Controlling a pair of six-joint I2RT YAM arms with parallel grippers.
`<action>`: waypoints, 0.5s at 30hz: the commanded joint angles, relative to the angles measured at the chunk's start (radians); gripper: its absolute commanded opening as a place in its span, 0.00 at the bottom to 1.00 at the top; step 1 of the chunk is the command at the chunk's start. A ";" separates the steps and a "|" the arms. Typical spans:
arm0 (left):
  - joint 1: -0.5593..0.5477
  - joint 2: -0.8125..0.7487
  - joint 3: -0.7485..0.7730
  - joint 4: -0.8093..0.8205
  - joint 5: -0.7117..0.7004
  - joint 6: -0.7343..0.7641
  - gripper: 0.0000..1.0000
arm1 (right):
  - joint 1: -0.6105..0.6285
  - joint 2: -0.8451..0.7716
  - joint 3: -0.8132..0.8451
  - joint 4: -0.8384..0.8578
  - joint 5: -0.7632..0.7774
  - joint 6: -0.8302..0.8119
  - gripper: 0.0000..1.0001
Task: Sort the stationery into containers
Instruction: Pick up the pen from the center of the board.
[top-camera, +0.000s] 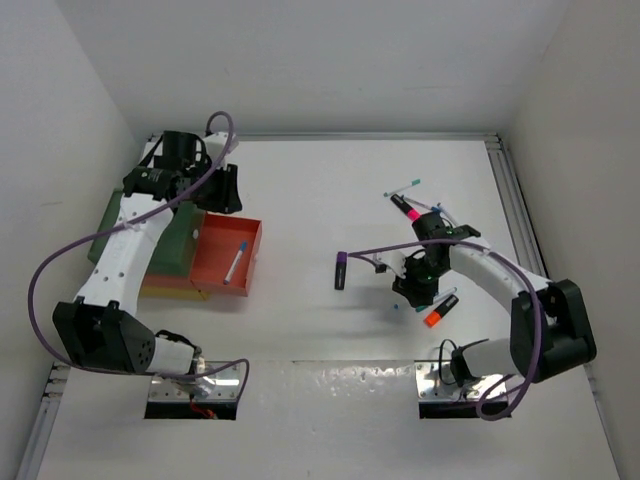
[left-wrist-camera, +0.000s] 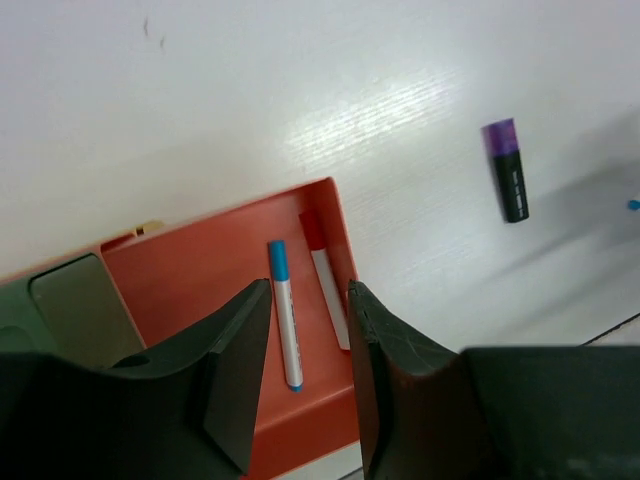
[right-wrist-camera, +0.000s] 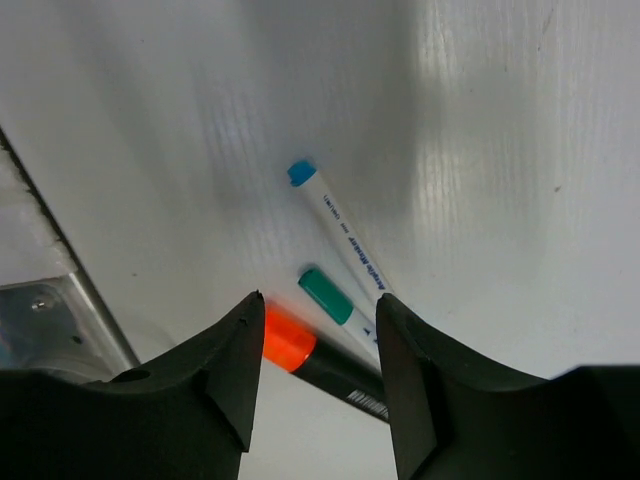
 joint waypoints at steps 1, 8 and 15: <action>-0.003 -0.066 0.050 0.047 0.051 0.033 0.43 | 0.028 0.037 -0.020 0.118 0.046 -0.075 0.47; -0.005 -0.072 0.085 0.058 0.068 0.042 0.45 | 0.046 0.119 -0.035 0.190 0.103 -0.161 0.45; -0.003 -0.073 0.078 0.063 0.069 0.044 0.45 | 0.003 0.135 -0.075 0.221 0.137 -0.291 0.41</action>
